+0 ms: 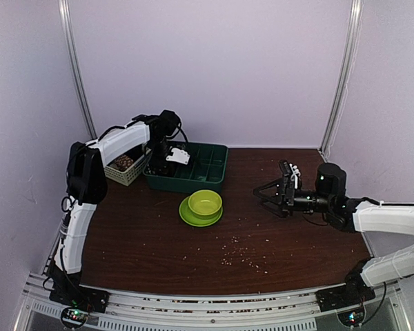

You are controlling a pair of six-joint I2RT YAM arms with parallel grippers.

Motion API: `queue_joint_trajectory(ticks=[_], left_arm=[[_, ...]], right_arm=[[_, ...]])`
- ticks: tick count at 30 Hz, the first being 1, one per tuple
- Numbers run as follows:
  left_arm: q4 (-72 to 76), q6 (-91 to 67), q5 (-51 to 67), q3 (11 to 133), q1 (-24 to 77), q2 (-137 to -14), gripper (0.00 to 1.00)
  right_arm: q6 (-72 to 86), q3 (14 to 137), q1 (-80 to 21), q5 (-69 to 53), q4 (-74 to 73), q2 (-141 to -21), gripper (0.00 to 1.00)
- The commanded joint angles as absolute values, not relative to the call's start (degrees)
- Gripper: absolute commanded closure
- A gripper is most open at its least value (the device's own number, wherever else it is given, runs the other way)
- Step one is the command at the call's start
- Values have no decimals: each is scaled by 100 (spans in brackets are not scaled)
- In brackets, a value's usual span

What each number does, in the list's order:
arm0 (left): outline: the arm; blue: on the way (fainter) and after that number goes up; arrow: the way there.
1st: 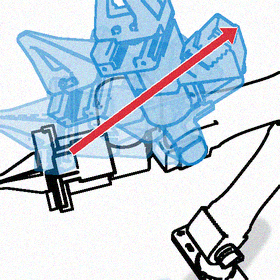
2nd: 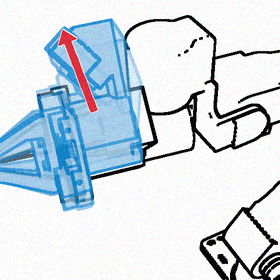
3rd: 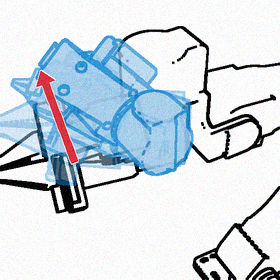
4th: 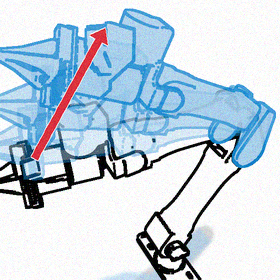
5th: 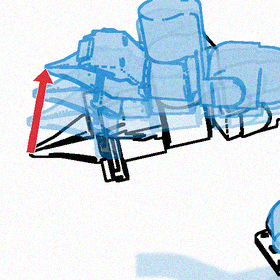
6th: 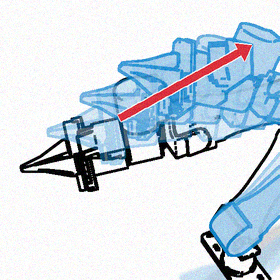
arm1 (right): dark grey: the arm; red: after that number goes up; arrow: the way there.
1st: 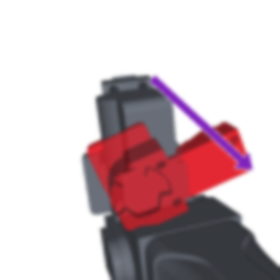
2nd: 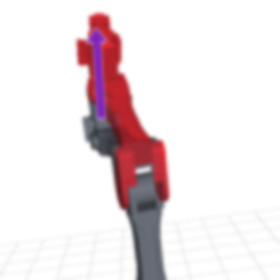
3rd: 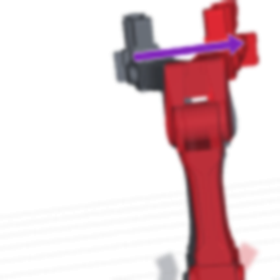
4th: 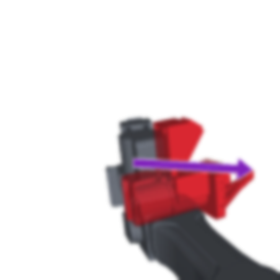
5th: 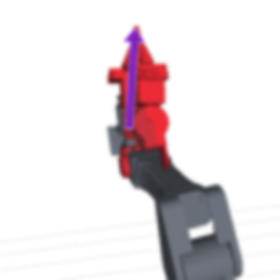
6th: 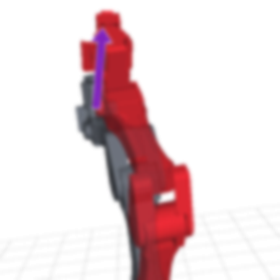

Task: Roll the ties
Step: Place the tie in the storage box, then adjust the tie in the storage box.

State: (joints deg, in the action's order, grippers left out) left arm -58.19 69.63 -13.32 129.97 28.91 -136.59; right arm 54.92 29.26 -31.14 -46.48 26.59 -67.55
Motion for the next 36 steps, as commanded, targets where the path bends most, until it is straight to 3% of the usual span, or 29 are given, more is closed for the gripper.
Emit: queue_joint_trajectory(ticks=[1,13,19,24,36], left_arm=[[-5853,7060,-1254,12896,2820,-13254,14],[-6172,7085,-1211,12763,2821,-12924,19],[-6128,6949,-877,12634,2821,-12597,33],[-5651,6957,-937,12323,2806,-12682,61],[-4887,6887,-1047,12077,2744,-13330,66]], right_arm=[[5590,2906,-3085,-4697,2927,-6807,0],[5603,2916,-3088,-4708,2952,-6816,0],[5604,2944,-3085,-4710,2984,-6820,0],[5599,2945,-3085,-4706,2968,-6768,0],[5425,2882,-3084,-4615,2622,-6596,1]])
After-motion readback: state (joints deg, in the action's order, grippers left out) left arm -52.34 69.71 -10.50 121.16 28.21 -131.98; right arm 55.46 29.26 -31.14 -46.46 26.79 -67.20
